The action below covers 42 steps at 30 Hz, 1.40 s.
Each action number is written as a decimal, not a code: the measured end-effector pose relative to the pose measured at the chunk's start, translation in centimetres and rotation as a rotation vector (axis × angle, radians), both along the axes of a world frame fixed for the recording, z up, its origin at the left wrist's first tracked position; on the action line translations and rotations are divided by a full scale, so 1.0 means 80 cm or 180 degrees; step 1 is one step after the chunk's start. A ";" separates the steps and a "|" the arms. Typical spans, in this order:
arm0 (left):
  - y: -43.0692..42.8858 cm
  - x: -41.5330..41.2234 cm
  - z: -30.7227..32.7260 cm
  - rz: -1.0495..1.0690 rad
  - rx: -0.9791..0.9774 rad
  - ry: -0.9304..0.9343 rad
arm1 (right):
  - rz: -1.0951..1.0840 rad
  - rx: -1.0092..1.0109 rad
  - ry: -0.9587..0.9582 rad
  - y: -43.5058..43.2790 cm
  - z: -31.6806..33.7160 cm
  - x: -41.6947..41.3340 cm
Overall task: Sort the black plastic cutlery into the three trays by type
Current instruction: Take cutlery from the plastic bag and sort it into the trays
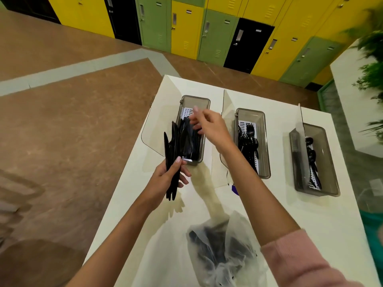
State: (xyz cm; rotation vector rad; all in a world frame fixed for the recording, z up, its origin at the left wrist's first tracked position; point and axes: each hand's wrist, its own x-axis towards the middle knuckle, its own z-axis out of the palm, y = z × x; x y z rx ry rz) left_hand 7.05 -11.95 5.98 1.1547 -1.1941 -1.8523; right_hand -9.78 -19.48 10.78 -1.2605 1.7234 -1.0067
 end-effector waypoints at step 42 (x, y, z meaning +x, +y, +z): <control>-0.021 -0.002 -0.003 0.0209 0.0463 0.0085 | 0.1720 0.0910 -0.0052 -0.003 0.004 0.001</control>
